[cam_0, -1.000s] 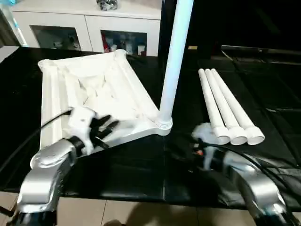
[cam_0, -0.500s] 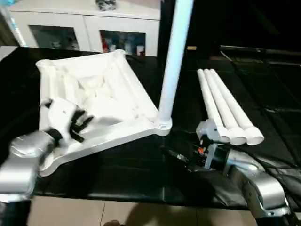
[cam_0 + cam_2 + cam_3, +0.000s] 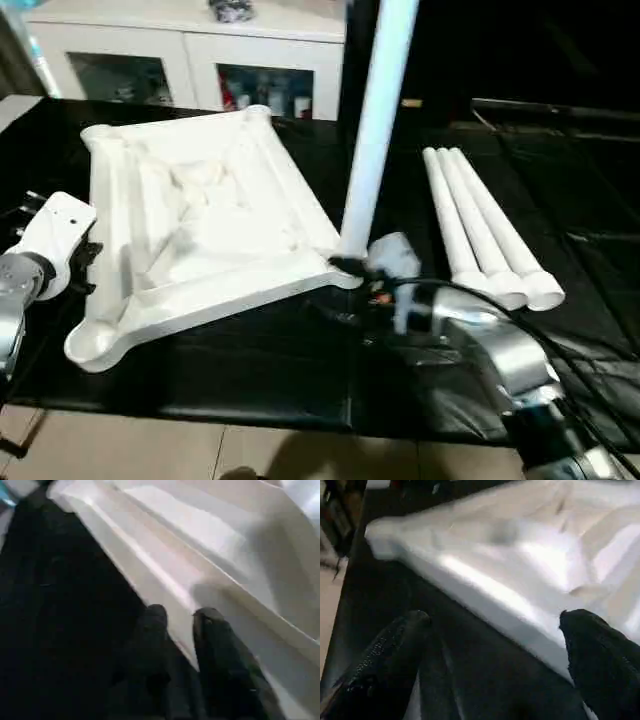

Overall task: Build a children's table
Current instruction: Rotate table base

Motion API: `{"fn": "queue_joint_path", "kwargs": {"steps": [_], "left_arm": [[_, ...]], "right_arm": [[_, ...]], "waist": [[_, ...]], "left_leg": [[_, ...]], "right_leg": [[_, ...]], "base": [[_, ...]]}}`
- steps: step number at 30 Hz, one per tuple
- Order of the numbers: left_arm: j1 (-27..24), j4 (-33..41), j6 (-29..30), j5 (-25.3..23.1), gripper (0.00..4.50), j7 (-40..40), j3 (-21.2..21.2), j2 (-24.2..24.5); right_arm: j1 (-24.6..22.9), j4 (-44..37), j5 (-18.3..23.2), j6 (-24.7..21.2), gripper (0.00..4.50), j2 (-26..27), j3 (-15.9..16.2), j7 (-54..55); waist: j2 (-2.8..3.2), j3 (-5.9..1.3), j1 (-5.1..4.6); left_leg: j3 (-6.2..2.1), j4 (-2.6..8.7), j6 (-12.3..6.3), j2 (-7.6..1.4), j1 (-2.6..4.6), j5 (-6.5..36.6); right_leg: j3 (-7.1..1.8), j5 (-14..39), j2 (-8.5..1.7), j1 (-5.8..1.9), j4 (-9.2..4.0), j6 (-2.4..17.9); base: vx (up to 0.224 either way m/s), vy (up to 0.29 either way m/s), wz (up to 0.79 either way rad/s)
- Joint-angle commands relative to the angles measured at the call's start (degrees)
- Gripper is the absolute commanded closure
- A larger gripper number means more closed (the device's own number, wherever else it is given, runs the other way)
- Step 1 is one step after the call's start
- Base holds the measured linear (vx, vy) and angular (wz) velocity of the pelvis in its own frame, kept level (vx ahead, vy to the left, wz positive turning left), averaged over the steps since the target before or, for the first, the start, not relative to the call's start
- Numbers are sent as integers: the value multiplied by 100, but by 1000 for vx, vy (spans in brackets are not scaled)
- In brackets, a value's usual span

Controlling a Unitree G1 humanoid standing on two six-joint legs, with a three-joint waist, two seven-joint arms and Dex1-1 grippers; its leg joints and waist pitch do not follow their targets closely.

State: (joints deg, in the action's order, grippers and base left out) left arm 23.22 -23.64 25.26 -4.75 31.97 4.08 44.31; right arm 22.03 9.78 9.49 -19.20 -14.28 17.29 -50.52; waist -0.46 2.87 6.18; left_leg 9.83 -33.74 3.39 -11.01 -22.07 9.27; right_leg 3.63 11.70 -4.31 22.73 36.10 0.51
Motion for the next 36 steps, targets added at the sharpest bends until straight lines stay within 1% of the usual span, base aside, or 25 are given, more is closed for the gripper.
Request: {"fn": "queue_joint_path", "kwargs": {"steps": [1, 2, 3, 5, 7, 11, 12, 14, 16, 17, 18, 19, 20, 21, 22, 23, 24, 25, 26, 28, 32, 33, 34, 35, 36], "left_arm": [[158, -213, -91, -66, 376, 198, -200, 44], [192, -292, -99, -102, 392, 259, -260, 56], [256, -472, -209, -237, 417, 379, -445, 127], [312, -639, -315, -365, 420, 496, -614, 197], [393, -808, -520, -479, 439, 638, -761, 251], [437, -948, -637, -722, 439, 1071, -1141, 439], [383, -910, -723, -783, 439, 1403, -1342, 565], [358, -868, -777, -764, 439, 1583, -1406, 609], [256, -673, -836, -669, 439, 1987, -1505, 689], [232, -629, -877, -644, 439, 2130, -1541, 713], [102, -401, -953, -583, 439, 2558, -1680, 810], [86, -373, -963, -576, 439, 2611, -1698, 823], [-42, -135, -995, -449, 439, 2933, -1771, 880], [-190, 144, -973, -280, 439, 3250, -1826, 937], [-329, 398, -1038, -96, 439, 3523, -1854, 985], [-455, 642, -1059, 126, 439, 3790, -1856, 1020], [-611, 1096, -764, 529, 439, 4145, -1844, 1019], [-642, 1221, -652, 624, 439, 4231, -1841, 1008], [-669, 1371, -544, 717, 439, 4285, -1854, 974], [-697, 1582, -424, 831, 439, 4357, -1869, 887], [-583, 1833, -392, 940, 439, 4200, -1913, 367], [-497, 1766, -506, 884, 439, 4047, -1936, 183], [-291, 1555, -559, 722, 439, 3625, -1971, -162], [-253, 1513, -566, 690, 439, 3549, -1977, -222], [-128, 1354, -639, 581, 439, 3306, -1995, -394]], "right_arm": [[164, 379, -269, 169, 0, 35, 149, -34], [227, 524, -342, 212, 0, 70, 208, -34], [344, 768, -445, 325, 0, 123, 330, -77], [459, 983, -517, 381, 0, 189, 429, -55], [622, 1257, -621, 446, 0, 298, 534, 57], [931, 1812, -784, 530, 0, 551, 580, 320], [1090, 2163, -944, 637, 0, 670, 571, 552], [1170, 2343, -1006, 680, 0, 725, 562, 664], [1288, 2603, -1094, 740, 0, 804, 547, 842], [1333, 2705, -1118, 779, 0, 830, 541, 887], [1450, 2961, -1162, 870, 0, 896, 521, 1037], [1465, 2994, -1167, 882, 0, 904, 518, 1055], [1549, 3176, -1200, 957, 0, 949, 482, 1186], [1627, 3327, -1229, 1032, 0, 985, 442, 1324], [1687, 3430, -1245, 1079, 0, 1008, 401, 1434], [1737, 3510, -1246, 1124, 0, 1027, 359, 1519], [1850, 3700, -1256, 1246, 0, 1067, 267, 1678], [1892, 3779, -1267, 1295, 0, 1082, 237, 1730], [1930, 3840, -1265, 1350, 0, 1091, 203, 1776], [1996, 3949, -1254, 1441, 0, 1108, 142, 1856], [2179, 4231, -1214, 1633, 0, 1131, -9, 2064], [2218, 4297, -1193, 1656, 0, 1137, -59, 2096], [2299, 4444, -1227, 1642, 0, 1126, -132, 2251], [2312, 4467, -1234, 1639, 0, 1122, -141, 2271], [2341, 4515, -1241, 1620, 0, 1109, -169, 2308]], "waist": [[140, -354, 1], [164, -353, 13], [157, -355, 17], [148, -360, 15], [156, -374, 17], [152, -375, 17], [173, -361, 11], [168, -345, -17], [174, -344, -41], [182, -344, -43], [183, -344, -65], [183, -344, -65], [180, -352, -75], [187, -356, -69], [184, -345, -94], [176, -343, -107], [187, -343, -117], [189, -354, -131], [196, -353, -116], [191, -345, -108], [190, -344, -112], [195, -346, -124], [169, -352, -129], [163, -349, -133], [173, -360, -109]], "left_leg": [[-100, 440, 257, -183, 156, 1762], [-104, 442, 284, -189, 166, 1842], [-108, 449, 319, -199, 176, 1908], [-114, 454, 321, -200, 171, 1912], [-122, 451, 327, -205, 174, 1814], [-115, 453, 347, -213, 168, 1731], [-119, 464, 370, -218, 174, 1827], [-122, 486, 422, -216, 166, 1961], [-123, 488, 491, -227, 196, 2095], [-127, 485, 505, -233, 195, 2102], [-123, 488, 505, -230, 181, 2090], [-123, 488, 505, -230, 181, 2090], [-113, 486, 499, -234, 184, 2037], [-121, 481, 490, -234, 188, 1999], [-116, 494, 503, -234, 165, 2016], [-114, 495, 499, -231, 169, 2029], [-96, 490, 492, -231, 179, 1996], [-88, 481, 509, -230, 175, 1910], [-72, 475, 506, -223, 190, 1890], [-56, 466, 475, -209, 183, 1849], [-57, 456, 495, -208, 193, 1881], [-61, 461, 496, -204, 179, 1889], [-56, 455, 478, -204, 180, 1868], [-53, 453, 473, -201, 179, 1832], [-44, 433, 476, -202, 211, 1855]], "right_leg": [[-271, 823, -374, -184, -424, 1109], [-272, 898, -387, -175, -430, 1107], [-278, 951, -389, -181, -433, 1094], [-278, 892, -384, -191, -424, 1086], [-274, 727, -393, -184, -400, 1135], [-277, 502, -398, -194, -373, 1201], [-278, 607, -403, -179, -377, 1214], [-280, 809, -411, -186, -391, 1200], [-295, 983, -431, -169, -411, 1223], [-297, 968, -433, -165, -398, 1232], [-299, 907, -428, -171, -390, 1260], [-299, 907, -428, -171, -390, 1260], [-295, 736, -407, -172, -372, 1284], [-296, 699, -426, -174, -367, 1307], [-294, 741, -429, -170, -355, 1355], [-291, 776, -420, -178, -366, 1352], [-297, 724, -405, -173, -365, 1360], [-298, 583, -399, -181, -333, 1406], [-296, 552, -390, -166, -335, 1421], [-298, 534, -377, -179, -335, 1407], [-301, 673, -378, -186, -355, 1353], [-298, 682, -367, -198, -350, 1340], [-300, 650, -359, -203, -351, 1317], [-302, 636, -355, -204, -355, 1308], [-306, 644, -364, -189, -361, 1322]], "base": [[0, 0, 0], [0, 0, 0], [0, 0, 0], [0, 0, 0], [0, 0, 0], [0, 0, 0], [0, 0, 0], [0, 0, 0], [0, 0, 0], [0, 0, 0], [0, 0, 0], [0, 0, 0], [0, 0, 0], [0, 0, 0], [0, 0, 0], [0, 0, 0], [0, 0, 0], [0, 0, 0], [0, 0, 0], [0, 0, 0], [0, 0, 0], [0, 0, 0], [0, 0, 0], [0, 0, 0], [0, 0, 0]]}}
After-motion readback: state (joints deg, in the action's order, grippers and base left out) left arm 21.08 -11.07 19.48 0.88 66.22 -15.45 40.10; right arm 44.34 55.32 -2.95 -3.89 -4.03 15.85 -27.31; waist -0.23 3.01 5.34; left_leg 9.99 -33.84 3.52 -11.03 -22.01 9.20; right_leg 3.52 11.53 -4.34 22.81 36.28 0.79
